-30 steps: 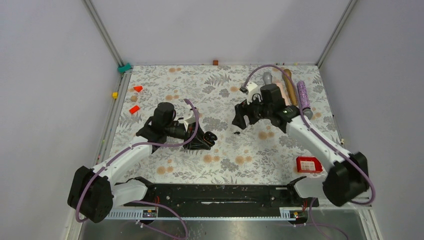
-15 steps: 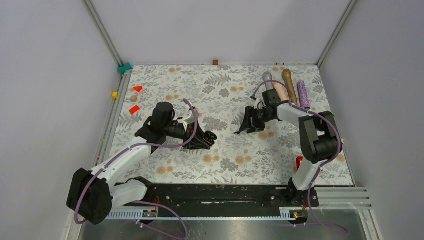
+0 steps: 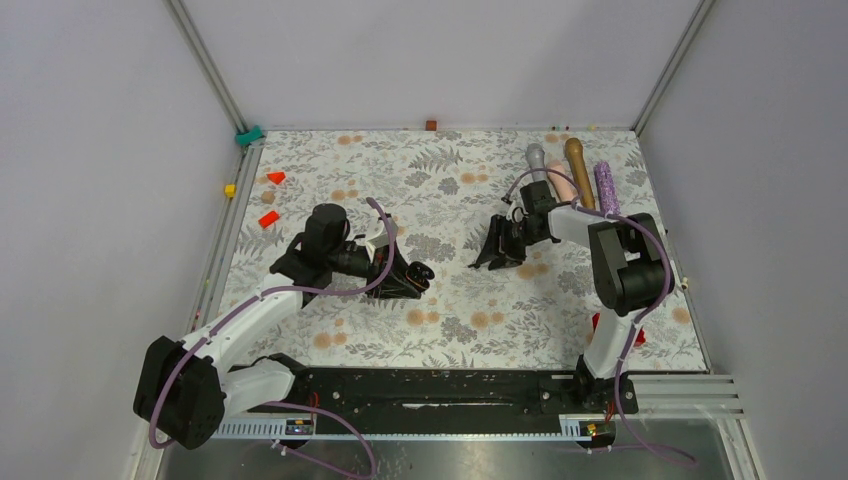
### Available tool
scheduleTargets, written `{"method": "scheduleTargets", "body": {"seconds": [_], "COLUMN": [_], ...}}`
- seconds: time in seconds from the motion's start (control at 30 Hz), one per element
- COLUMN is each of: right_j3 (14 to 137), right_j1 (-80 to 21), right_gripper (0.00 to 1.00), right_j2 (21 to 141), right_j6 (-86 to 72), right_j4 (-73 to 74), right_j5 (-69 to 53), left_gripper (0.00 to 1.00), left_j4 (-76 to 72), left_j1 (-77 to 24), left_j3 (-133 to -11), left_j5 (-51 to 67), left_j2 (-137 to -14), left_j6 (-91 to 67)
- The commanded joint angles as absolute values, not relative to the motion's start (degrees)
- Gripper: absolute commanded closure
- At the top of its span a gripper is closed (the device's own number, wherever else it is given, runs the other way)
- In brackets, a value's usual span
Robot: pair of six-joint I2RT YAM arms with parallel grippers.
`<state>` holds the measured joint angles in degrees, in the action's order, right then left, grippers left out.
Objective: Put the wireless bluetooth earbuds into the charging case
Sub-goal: Pick up the earbud from the center of the board.
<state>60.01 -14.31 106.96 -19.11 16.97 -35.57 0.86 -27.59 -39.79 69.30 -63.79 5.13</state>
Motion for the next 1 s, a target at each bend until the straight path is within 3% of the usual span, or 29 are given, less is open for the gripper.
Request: {"method": "scheduleTargets", "body": {"seconds": [0.0,0.97], "right_j3": [62.0,60.4], "right_j1": [-14.6,-16.5], "right_gripper": [0.48,0.52], "right_j2": [108.2,110.9], "right_j6": [-21.2,-22.8], "right_j4": [16.0,13.3], "right_j5": [-34.9,-34.4], "left_gripper": [1.00,1.00], "left_j4": [-0.1,-0.1], "left_j1": [-27.4,-27.4], "left_j3": [-42.3,-42.3], "left_j5": [71.9,71.5], "left_j2": [-62.4,-62.1], "left_j6": [6.3,6.4]}}
